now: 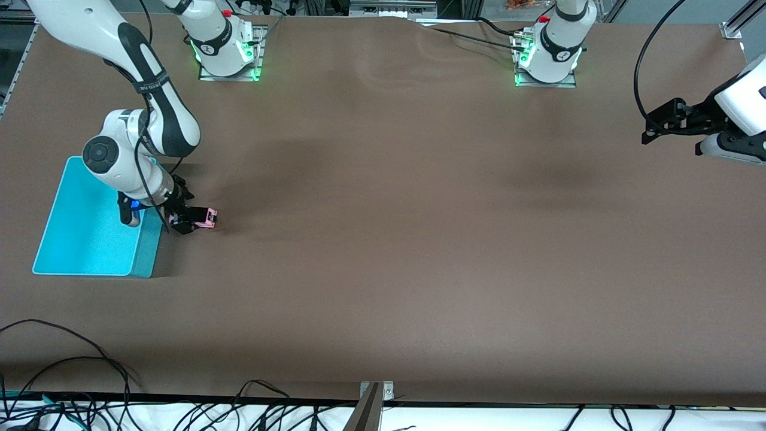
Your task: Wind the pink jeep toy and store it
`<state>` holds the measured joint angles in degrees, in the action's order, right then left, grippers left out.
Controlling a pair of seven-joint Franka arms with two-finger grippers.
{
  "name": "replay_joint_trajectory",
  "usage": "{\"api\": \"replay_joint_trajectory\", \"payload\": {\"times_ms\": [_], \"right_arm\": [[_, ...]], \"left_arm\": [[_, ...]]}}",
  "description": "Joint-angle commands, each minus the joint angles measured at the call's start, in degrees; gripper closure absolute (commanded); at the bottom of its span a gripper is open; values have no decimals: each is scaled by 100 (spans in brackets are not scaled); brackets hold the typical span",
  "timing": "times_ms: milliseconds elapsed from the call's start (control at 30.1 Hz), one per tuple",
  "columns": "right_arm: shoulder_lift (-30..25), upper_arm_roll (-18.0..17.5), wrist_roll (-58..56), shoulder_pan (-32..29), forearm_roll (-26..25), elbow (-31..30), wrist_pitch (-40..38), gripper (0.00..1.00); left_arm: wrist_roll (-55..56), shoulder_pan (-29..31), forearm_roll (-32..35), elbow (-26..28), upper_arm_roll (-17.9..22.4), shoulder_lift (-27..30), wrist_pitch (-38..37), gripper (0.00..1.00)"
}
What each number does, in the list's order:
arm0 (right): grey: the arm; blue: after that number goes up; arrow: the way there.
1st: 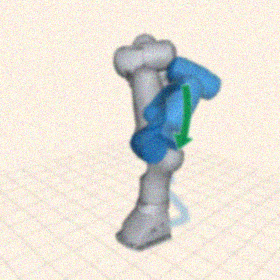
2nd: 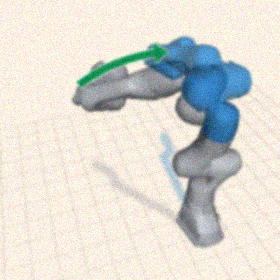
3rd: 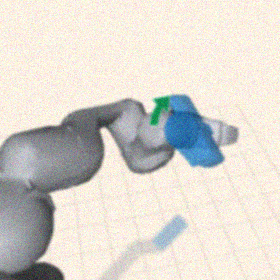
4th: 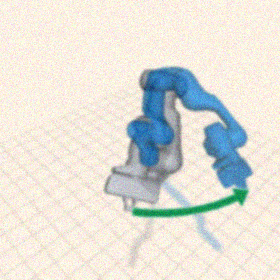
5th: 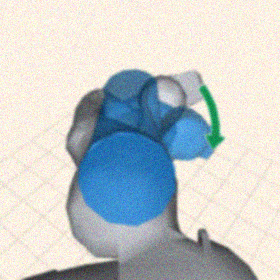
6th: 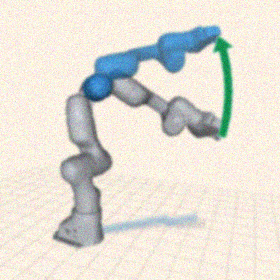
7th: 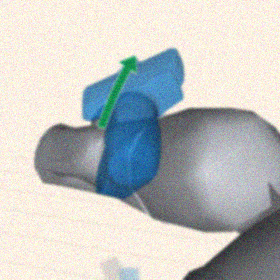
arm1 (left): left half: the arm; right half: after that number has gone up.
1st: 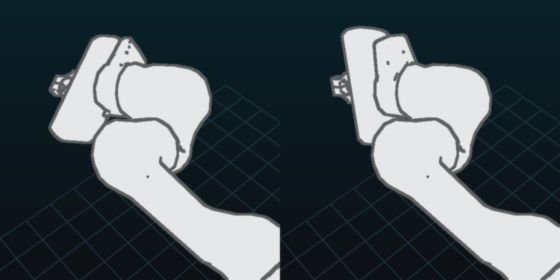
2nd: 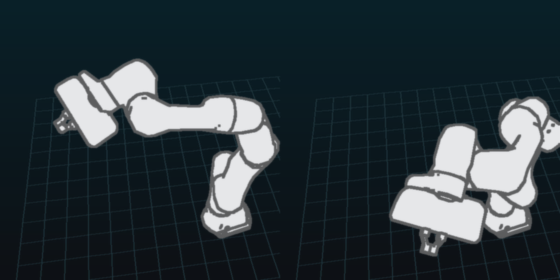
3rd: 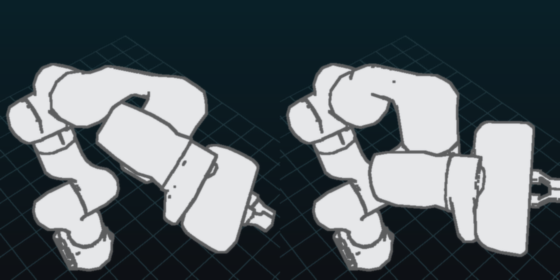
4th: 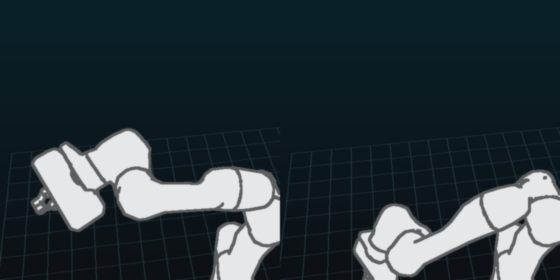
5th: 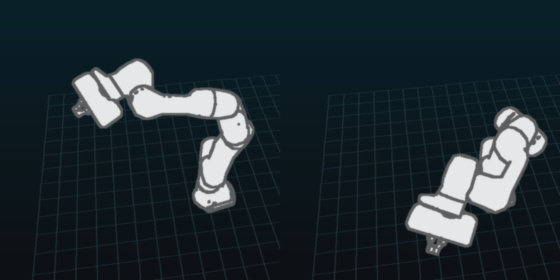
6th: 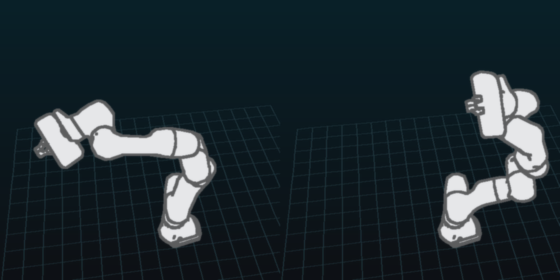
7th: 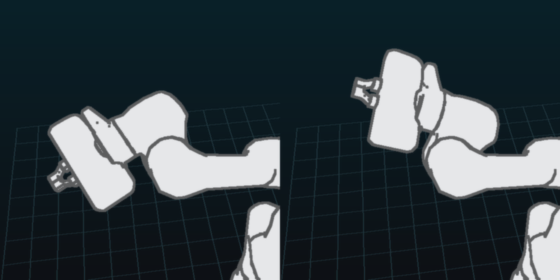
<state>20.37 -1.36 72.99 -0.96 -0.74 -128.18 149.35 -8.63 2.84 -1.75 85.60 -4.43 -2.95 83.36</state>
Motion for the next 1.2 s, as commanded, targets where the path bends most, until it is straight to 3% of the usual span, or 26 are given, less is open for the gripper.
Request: {"api": "replay_joint_trajectory", "payload": {"times_ms": [0,133,166,332,565,765,1164], "right_arm": [[99,-22,198,-18,56,-32,243,0],[161,-22,216,-9,12,-32,349,0],[161,-22,207,-9,4,-32,349,5],[143,-22,216,-18,3,-23,349,54],[99,-31,216,-9,-23,-23,340,100],[-85,-48,93,-1,-75,-14,296,100],[-709,-92,-2104,-1,-190,196,-731,100]], "left_arm": [[-51,24,-35,-184,-14,-91,-66,0],[-51,24,-35,-184,-5,-91,-74,0],[-51,24,-35,-184,-5,-91,-74,0],[-51,15,-44,-184,-5,-91,-74,0],[-51,24,-53,-184,-14,-91,-66,0],[-51,24,-53,-184,-14,-91,-74,0],[-51,24,-62,-184,-5,-100,-74,0]]}}
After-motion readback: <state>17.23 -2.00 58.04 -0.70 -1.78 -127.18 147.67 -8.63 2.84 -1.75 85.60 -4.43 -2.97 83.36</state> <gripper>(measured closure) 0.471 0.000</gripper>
